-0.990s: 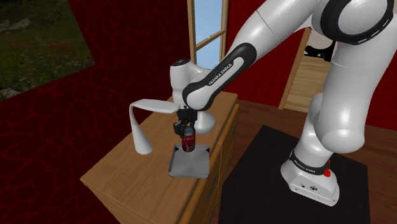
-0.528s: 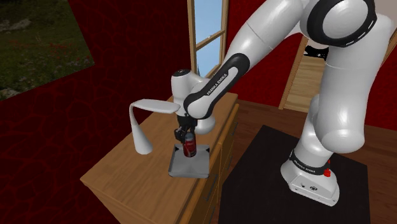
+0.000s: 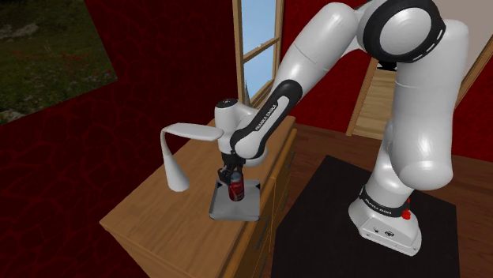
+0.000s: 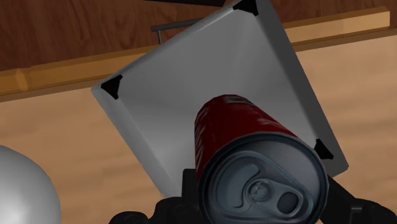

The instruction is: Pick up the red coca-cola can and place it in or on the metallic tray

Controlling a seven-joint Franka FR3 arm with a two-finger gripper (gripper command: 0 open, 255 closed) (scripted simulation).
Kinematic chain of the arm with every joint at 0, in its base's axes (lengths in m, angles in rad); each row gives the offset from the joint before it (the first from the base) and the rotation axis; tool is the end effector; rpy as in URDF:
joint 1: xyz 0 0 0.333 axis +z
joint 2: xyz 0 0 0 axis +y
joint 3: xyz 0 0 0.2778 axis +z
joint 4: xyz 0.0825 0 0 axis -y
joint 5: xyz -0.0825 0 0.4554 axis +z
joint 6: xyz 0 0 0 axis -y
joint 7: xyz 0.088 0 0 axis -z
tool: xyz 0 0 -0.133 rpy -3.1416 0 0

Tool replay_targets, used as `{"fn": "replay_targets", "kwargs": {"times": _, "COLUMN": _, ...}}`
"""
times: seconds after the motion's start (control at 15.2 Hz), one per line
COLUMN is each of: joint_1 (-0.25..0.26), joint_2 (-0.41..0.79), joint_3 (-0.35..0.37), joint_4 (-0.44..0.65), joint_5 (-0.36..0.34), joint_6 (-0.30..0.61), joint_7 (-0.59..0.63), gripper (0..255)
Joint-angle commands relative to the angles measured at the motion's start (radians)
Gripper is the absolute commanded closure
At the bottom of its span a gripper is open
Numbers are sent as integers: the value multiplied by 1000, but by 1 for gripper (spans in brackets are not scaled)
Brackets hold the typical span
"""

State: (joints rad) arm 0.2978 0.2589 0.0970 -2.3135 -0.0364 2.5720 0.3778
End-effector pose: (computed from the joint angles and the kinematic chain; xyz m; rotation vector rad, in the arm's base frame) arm 0.5099 0.2167 0.1090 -3.1356 -0.0697 0.0014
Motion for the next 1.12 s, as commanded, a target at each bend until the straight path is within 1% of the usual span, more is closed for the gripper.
{"fn": "replay_targets", "kwargs": {"times": 0.0, "joint_1": 2, "joint_2": 21, "joint_3": -2, "joint_4": 0, "joint_5": -4, "joint_6": 22, "joint_7": 3, "gripper": 255}}
{"fn": "replay_targets", "kwargs": {"times": 0.53, "joint_1": 2, "joint_2": 21, "joint_3": -2, "joint_4": 0, "joint_5": -4, "joint_6": 22, "joint_7": 3, "gripper": 255}}
{"fn": "replay_targets", "kwargs": {"times": 0.59, "joint_1": 2, "joint_2": 21, "joint_3": -2, "joint_4": 0, "joint_5": -4, "joint_6": 21, "joint_7": 3, "gripper": 0}}
{"fn": "replay_targets", "kwargs": {"times": 0.92, "joint_1": 2, "joint_2": 21, "joint_3": -2, "joint_4": 0, "joint_5": -4, "joint_6": 22, "joint_7": 3, "gripper": 0}}
{"fn": "replay_targets", "kwargs": {"times": 1.06, "joint_1": -2, "joint_2": -38, "joint_3": 4, "joint_4": 2, "joint_5": 7, "joint_6": -39, "joint_7": -5, "gripper": 0}}
